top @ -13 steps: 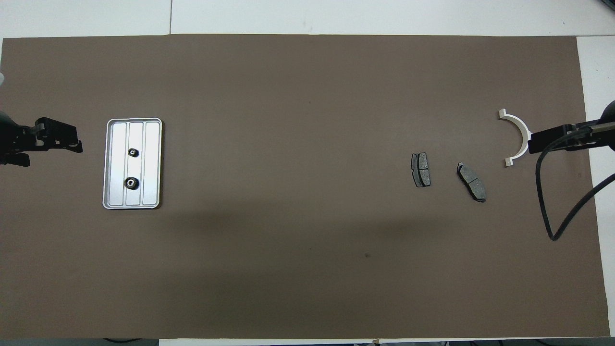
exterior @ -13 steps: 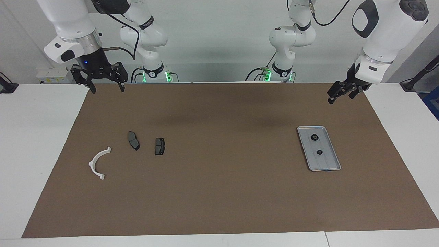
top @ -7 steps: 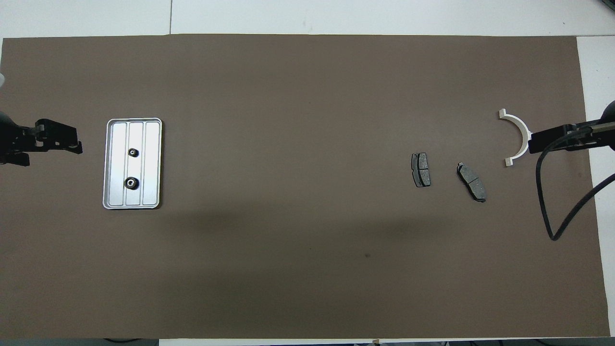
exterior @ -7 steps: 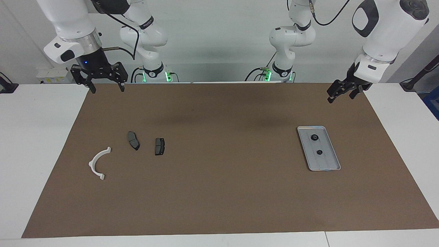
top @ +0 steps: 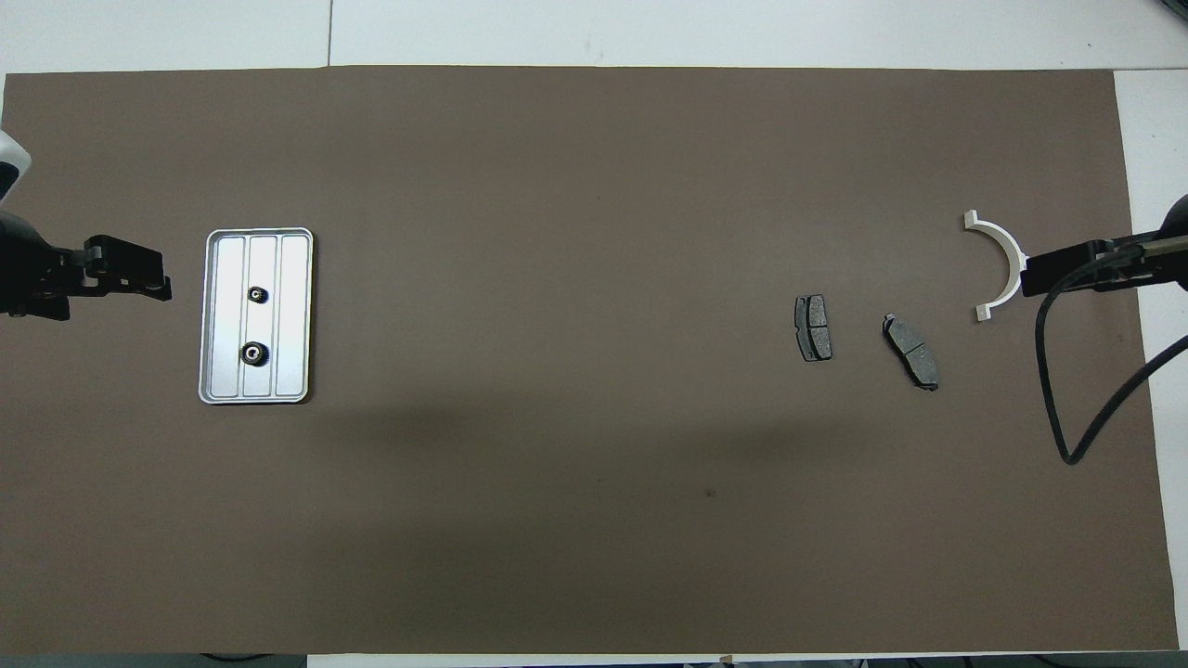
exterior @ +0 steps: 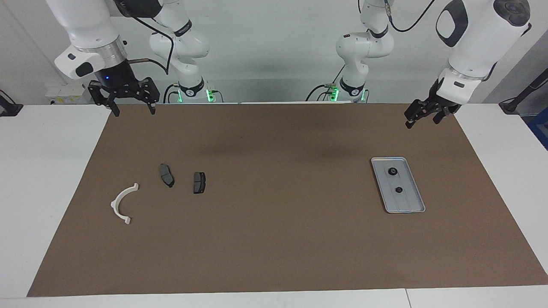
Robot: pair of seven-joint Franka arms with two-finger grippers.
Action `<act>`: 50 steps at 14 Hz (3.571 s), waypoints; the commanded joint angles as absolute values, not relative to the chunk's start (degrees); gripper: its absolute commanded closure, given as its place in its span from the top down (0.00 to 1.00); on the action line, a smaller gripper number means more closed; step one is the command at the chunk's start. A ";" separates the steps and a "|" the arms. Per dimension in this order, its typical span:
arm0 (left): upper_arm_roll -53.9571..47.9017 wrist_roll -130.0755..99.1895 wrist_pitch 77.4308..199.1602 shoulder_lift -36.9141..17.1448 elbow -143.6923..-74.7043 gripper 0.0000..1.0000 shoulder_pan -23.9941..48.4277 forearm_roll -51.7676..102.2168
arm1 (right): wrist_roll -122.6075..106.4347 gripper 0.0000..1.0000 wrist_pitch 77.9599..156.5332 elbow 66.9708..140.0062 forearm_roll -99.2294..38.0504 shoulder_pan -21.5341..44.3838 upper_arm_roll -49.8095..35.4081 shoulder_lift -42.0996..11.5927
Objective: Place bearing gear from tray to pile
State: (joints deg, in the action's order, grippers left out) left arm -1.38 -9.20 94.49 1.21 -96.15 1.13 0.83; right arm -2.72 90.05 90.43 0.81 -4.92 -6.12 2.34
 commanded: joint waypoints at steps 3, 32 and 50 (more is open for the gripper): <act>-0.97 -6.86 110.44 3.96 -111.41 1.00 -1.31 0.35 | -2.55 1.00 90.44 91.14 -0.18 -5.27 -6.15 2.99; -1.05 -4.57 136.06 -9.67 -127.35 0.46 -1.67 0.26 | 0.79 1.00 88.15 74.88 3.52 0.88 -6.68 -14.32; -0.88 -61.59 126.47 -24.15 -96.70 0.00 26.52 3.17 | 1.75 1.00 89.65 74.01 2.99 1.84 -5.27 -18.97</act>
State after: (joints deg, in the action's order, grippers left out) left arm -2.16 -56.42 127.23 -18.65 -102.87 22.07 3.03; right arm 0.00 89.31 75.76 2.82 1.47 -5.27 -16.52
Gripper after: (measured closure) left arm 0.652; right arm 0.000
